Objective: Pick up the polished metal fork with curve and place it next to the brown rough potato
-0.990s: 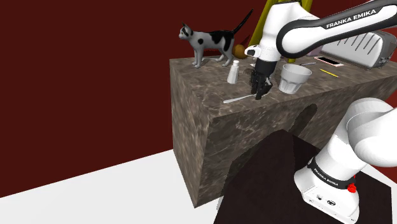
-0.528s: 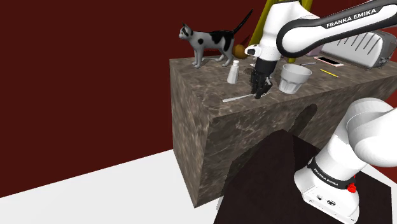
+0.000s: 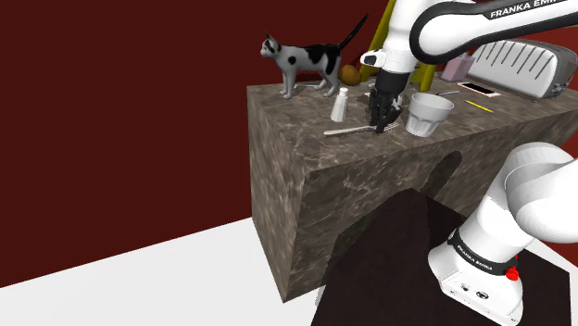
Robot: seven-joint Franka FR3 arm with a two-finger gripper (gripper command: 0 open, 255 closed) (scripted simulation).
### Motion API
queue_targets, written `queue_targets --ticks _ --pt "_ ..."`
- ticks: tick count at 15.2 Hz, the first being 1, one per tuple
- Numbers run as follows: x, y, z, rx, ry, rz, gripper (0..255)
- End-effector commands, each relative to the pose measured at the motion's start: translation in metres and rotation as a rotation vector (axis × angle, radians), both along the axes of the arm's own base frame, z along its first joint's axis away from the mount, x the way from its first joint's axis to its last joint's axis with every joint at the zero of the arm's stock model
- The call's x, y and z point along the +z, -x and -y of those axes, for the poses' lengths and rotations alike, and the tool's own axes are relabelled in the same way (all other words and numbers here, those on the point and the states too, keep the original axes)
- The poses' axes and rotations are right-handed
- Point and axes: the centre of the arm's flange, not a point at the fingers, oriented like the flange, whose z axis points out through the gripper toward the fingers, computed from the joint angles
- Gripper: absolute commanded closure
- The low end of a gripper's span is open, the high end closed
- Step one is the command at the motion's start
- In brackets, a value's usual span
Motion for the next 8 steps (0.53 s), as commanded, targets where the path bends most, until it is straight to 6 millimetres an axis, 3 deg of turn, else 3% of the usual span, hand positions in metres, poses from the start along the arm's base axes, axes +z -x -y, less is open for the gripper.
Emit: queue_targets --ticks 1,8 --pt "0.011 -0.001 0.000 0.000 0.000 -0.001 255" --pt "0.048 -0.001 0.000 0.000 0.000 -0.001 255"
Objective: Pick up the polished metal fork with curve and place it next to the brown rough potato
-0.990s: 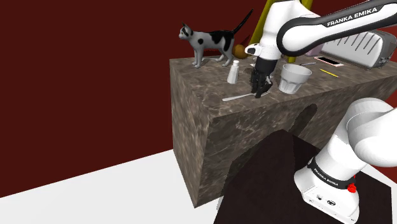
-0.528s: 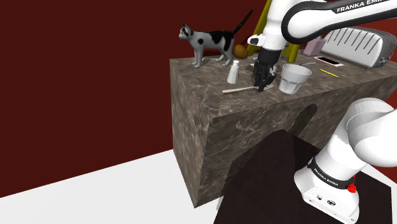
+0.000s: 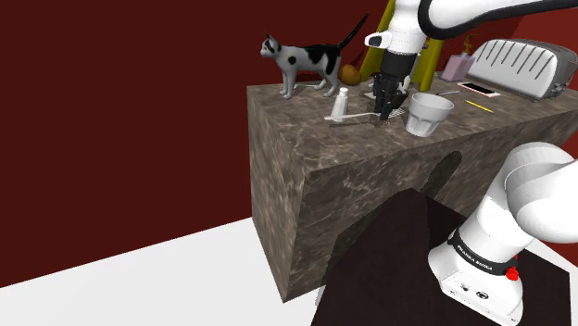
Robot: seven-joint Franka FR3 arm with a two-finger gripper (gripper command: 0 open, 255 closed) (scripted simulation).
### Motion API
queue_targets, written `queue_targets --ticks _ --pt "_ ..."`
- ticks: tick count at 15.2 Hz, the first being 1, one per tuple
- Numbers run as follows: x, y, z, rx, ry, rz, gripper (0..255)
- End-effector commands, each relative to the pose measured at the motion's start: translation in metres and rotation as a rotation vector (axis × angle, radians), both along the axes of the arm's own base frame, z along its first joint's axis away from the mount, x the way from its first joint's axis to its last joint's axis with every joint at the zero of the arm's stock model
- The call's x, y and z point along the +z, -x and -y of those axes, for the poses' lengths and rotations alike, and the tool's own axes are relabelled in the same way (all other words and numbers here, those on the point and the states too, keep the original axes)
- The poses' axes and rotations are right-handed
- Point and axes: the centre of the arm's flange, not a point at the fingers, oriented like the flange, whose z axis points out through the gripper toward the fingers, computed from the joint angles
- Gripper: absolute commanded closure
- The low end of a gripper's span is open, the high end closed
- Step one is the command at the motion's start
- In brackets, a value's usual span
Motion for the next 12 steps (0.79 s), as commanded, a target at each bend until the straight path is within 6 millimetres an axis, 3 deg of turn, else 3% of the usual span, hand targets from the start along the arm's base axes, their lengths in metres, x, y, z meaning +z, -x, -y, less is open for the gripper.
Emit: queue_targets --ticks 1,12 --pt "0.010 0.000 0.000 0.000 0.000 0.000 255" --pt "0.068 0.000 0.000 0.000 0.000 0.000 255"
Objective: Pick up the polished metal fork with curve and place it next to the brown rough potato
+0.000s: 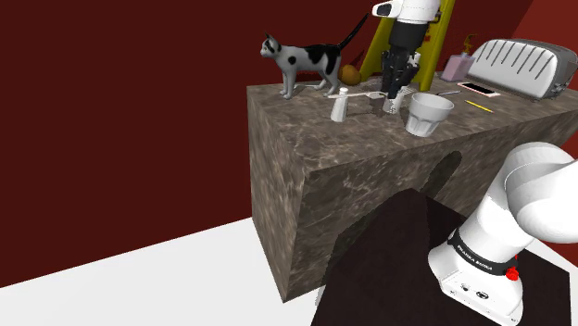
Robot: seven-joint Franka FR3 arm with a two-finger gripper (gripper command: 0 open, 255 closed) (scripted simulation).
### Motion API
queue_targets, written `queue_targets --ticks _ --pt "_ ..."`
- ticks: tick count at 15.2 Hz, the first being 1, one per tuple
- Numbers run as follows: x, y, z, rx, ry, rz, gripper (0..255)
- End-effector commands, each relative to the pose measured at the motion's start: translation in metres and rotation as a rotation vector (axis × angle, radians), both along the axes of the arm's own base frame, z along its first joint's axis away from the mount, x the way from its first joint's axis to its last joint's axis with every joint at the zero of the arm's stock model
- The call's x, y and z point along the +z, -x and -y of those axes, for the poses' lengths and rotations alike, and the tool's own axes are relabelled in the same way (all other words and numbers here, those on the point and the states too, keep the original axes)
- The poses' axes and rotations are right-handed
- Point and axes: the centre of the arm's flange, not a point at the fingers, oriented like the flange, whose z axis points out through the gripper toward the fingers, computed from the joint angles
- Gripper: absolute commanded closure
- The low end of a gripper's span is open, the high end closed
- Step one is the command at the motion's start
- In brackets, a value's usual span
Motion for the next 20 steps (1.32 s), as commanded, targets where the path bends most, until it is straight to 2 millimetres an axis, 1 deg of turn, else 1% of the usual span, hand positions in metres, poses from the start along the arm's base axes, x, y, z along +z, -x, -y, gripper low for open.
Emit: queue_targets --ticks 1,20 --pt "0.010 -0.001 0.000 0.000 0.000 -0.001 255" --pt "0.011 -0.148 0.203 0.000 0.000 -0.001 255"
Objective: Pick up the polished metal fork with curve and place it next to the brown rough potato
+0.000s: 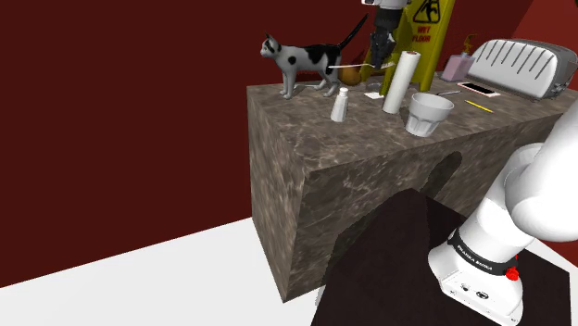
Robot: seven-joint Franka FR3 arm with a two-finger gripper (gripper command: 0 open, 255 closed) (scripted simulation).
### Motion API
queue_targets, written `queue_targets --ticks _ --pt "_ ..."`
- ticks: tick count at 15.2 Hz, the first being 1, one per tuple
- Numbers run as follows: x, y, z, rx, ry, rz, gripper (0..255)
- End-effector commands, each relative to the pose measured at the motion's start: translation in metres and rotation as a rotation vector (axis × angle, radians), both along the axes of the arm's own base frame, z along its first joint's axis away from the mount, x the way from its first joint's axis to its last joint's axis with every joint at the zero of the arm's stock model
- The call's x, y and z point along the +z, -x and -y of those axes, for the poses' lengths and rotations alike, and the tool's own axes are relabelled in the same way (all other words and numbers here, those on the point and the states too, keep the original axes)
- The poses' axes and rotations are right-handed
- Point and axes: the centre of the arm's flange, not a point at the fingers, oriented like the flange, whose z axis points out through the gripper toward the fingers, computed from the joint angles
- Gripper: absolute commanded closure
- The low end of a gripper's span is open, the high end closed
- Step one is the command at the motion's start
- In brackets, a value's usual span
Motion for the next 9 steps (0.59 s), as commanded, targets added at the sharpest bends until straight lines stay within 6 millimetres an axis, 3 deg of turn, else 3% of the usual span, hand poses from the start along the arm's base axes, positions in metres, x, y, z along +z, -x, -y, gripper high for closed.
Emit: queue_targets --ticks 1,9 --pt "0.001 -0.013 0.024 0.002 0.001 0.001 255" --pt "-0.036 -0.016 0.028 0.002 0.001 0.001 255"
